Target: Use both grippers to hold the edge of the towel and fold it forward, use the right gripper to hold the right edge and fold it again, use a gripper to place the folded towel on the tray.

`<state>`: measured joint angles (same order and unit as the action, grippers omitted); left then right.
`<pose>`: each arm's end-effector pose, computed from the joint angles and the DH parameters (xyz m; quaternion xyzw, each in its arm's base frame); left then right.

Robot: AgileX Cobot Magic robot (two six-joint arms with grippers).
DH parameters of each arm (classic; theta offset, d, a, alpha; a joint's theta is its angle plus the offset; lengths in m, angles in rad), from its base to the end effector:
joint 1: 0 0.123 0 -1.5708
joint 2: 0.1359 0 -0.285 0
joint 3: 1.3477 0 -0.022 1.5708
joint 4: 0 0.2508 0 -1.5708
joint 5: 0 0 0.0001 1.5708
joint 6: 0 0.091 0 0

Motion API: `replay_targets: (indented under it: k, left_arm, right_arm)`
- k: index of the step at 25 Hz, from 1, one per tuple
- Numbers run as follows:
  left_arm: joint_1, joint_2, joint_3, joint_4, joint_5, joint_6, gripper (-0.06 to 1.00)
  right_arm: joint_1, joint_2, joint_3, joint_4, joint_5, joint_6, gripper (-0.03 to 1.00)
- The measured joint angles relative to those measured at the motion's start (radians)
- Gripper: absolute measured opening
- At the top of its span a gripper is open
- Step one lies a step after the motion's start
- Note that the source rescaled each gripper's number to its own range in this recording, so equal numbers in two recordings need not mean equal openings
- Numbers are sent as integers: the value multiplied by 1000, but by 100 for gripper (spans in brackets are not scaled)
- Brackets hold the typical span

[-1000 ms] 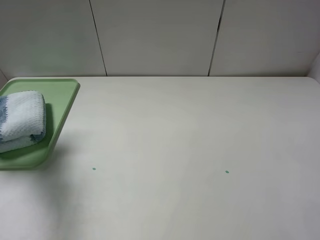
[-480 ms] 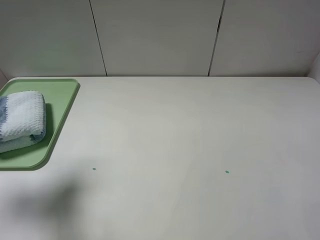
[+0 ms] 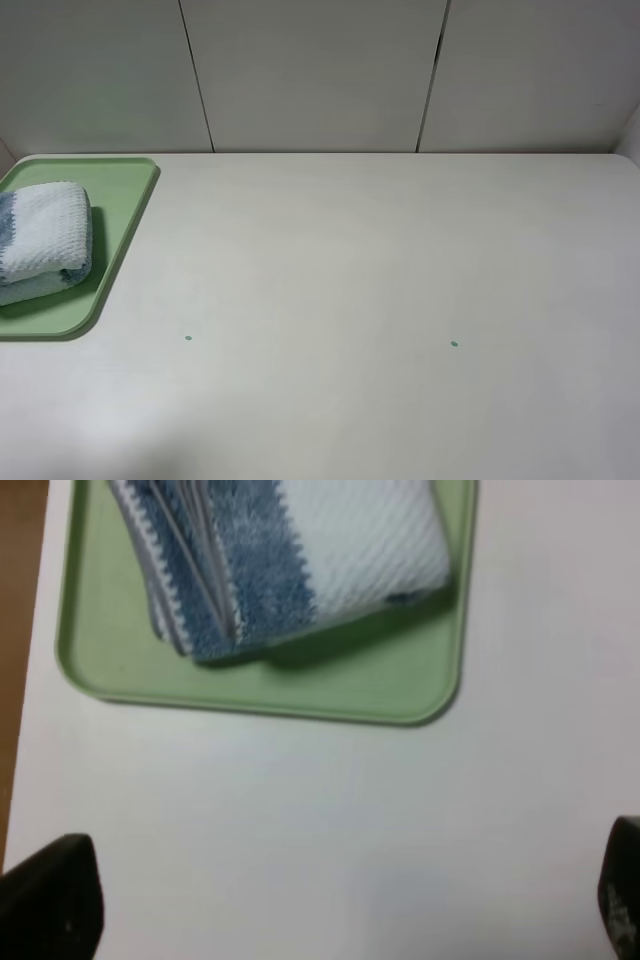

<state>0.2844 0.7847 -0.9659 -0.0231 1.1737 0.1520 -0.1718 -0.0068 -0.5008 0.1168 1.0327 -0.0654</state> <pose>0.1153 0.0317 0.3659 -0.0633 0.9430 0.0594 0.3214 -0.0035 0.0099 0.2802 0.0431 0.8413 -0.0055 0.5389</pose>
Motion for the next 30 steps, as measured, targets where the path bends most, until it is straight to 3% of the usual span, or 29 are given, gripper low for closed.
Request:
replay_targets:
  k: [14,22,30]
  left_arm:
    - [-8,-507,149,-41,-1,34,100]
    - [-140,-675,282,-41,-10,34,100]
    - [-231,-781,424,-41,-101,34,100]
  right_arm:
    - [0,0,0,0,0,0,100]
    - [0,0,0,0,0,0,100]
    - [0,0,0,0,0,0,100]
